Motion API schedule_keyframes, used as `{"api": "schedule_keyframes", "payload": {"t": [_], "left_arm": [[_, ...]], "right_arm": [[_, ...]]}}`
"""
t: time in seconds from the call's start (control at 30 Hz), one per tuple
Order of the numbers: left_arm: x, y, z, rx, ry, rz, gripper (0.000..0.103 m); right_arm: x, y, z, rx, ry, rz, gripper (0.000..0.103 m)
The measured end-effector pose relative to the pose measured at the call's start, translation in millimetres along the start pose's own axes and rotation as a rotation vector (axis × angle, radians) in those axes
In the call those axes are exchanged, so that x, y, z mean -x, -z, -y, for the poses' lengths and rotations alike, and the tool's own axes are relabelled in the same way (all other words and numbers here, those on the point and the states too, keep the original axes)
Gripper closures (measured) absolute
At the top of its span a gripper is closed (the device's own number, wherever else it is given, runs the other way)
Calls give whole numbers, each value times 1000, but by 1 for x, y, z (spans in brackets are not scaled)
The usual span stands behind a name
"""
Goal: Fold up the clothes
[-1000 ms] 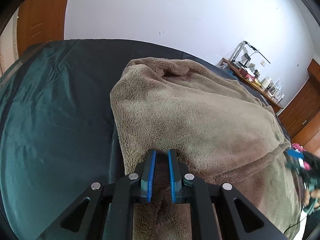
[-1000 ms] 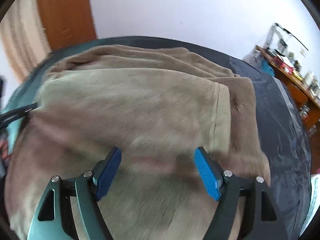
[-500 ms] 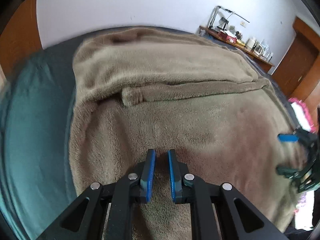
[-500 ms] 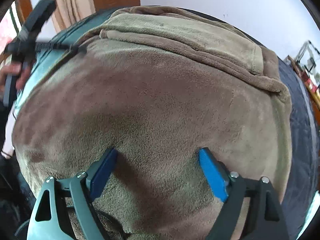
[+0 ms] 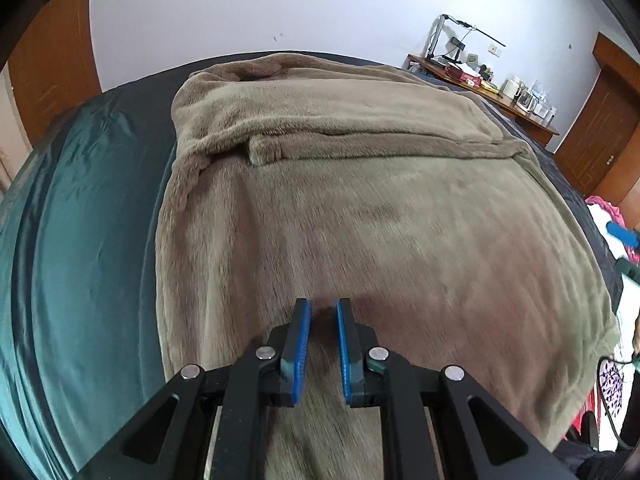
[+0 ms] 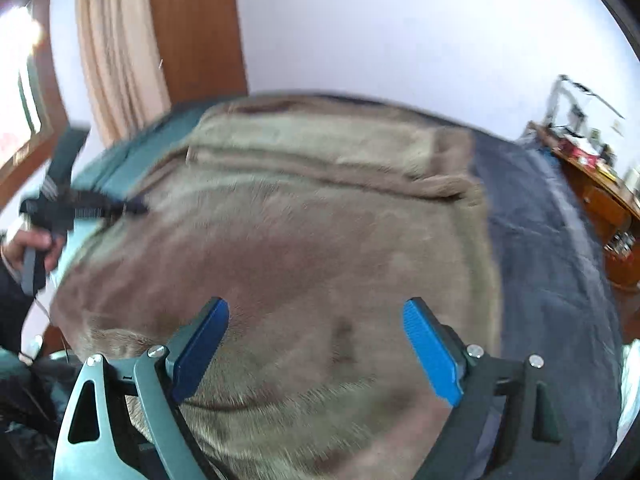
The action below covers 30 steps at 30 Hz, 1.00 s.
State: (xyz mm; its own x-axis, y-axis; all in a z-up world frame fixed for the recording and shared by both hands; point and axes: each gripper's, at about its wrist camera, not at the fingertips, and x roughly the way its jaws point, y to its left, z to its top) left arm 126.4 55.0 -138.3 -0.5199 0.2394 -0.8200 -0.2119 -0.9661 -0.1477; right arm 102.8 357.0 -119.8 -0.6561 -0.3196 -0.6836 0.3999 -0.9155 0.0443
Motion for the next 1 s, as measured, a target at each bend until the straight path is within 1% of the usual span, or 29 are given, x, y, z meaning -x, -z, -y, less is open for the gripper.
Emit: {"api": "schedule_keyframes", "payload": {"t": [0.13,0.2,0.3,0.47,0.53,0.63,0.73,0.83,1.0], "left_arm": [[16,18,13,-34,7,16,89],[22,25,20,-48,-15,28,89],[28,32,32,-69,-69,65,89],[32,40,51,-122,-189,116,89],[32,43,56,-128,-221,125,89],[29,47,60,-129,-226,120,89],[26,51,64,-137,-237,113,89],[23,54,68,-150,-253,108,89],[20,58,71,-163,-267,107,89]], "right_arm": [[35,9,5,-41,13,93,12],[48,15,3,-40,8,124,12],[50,29,-6,-26,3,138,12],[33,47,-22,-19,-16,122,12],[26,50,-24,-39,-35,119,12],[19,52,-29,-52,-41,109,12],[16,55,-33,-49,-17,105,11],[13,60,-31,-74,-20,93,11],[4,67,-32,-88,-22,56,11]]}}
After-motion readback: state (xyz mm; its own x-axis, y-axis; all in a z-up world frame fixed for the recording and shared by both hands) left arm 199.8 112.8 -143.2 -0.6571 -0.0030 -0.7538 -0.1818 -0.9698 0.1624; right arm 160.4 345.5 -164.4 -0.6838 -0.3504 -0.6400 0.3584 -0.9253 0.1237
